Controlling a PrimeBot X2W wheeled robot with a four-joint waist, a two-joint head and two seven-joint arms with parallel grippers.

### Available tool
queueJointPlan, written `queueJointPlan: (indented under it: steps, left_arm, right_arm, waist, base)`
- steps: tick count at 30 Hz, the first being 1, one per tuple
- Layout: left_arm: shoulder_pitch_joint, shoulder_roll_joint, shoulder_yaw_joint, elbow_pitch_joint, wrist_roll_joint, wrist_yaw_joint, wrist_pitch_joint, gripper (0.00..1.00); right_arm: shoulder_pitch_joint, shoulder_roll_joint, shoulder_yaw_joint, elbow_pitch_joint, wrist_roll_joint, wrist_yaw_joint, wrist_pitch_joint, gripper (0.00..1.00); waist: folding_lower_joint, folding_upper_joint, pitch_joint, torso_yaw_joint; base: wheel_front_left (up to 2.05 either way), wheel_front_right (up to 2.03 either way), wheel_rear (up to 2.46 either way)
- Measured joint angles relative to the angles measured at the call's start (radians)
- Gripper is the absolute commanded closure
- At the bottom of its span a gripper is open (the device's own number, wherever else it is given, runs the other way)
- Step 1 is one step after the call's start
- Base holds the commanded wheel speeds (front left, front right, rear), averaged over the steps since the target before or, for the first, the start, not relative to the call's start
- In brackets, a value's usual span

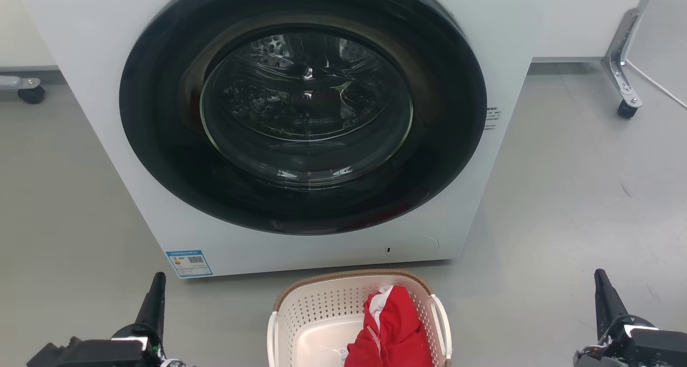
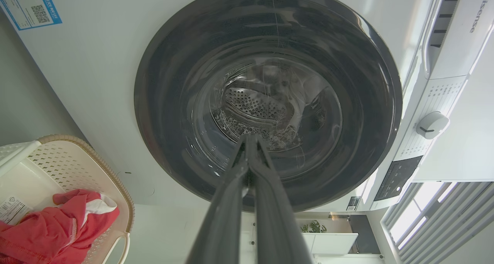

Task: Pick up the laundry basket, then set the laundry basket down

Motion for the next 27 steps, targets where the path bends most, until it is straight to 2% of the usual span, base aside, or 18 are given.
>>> queueJointPlan:
  steps: [27]
  left_arm:
    - [0.000, 0.000, 0.000, 0.000, 0.000, 0.000, 0.000, 1.00]
  right_arm:
    - [0.000, 0.000, 0.000, 0.000, 0.000, 0.000, 0.000, 1.00]
  waist:
    - [0.0000, 0.0000, 0.000, 0.000]
  base:
    - [0.00, 0.00, 0.00]
